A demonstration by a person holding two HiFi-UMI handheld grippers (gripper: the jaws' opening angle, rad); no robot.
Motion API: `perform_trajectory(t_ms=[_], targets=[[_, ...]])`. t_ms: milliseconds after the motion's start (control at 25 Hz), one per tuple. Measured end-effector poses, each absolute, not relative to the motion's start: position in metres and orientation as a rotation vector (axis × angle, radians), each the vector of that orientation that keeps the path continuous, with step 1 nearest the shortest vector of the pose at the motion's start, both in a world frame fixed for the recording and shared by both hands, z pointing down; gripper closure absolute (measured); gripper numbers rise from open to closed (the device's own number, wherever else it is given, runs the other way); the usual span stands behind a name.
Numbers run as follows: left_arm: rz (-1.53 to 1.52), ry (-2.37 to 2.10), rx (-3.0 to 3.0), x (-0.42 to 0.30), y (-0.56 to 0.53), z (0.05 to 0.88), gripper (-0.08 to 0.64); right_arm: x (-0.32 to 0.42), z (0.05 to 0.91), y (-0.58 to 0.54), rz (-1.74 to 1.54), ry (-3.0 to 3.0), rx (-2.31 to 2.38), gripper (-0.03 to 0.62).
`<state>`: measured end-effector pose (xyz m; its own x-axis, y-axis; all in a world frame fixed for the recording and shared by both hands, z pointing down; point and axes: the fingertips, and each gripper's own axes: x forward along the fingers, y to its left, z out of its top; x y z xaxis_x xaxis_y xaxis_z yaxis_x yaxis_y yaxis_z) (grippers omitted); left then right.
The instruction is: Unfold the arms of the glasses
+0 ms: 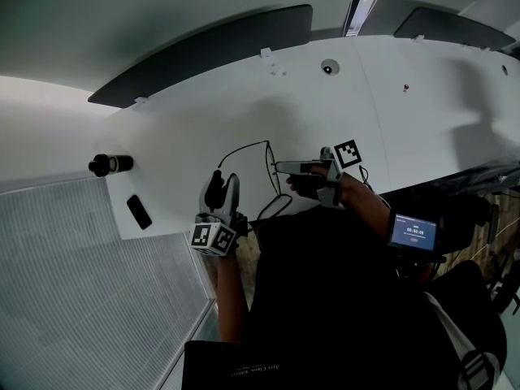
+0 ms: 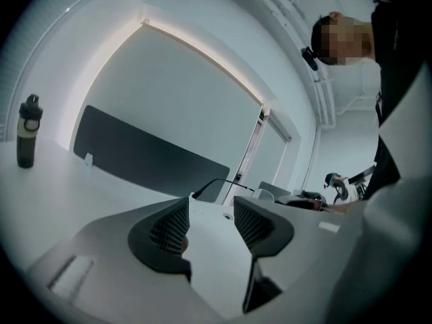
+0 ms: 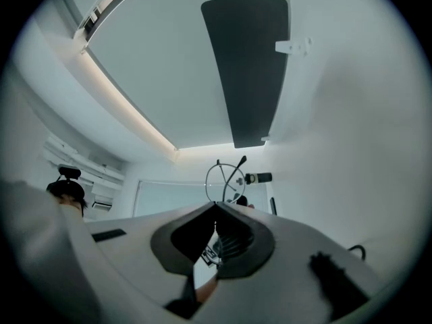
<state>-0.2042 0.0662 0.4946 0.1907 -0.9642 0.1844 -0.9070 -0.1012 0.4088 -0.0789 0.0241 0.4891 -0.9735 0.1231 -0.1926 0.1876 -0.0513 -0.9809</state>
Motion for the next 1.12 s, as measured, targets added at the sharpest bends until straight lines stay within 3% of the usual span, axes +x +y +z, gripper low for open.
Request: perform_trajectory(t_ms=[360, 680, 1120], targets=[[-0.855, -1.151, 1.426, -0.191, 0.07, 0.524, 0.342, -0.076, 0.495, 0.016, -2.198, 2.15, 0.278, 0.581], [-0.757, -0.978, 1.533, -0.124, 0.039, 0.489, 0.344, -0.076, 0.496, 0.018, -2.202, 2.163, 0.285, 0.581], [-0.697, -0.896, 1.533, -0.097, 0.028, 0.488, 0.364, -0.075, 0.492, 0.015, -2.183, 2.17, 0.301, 0.581]])
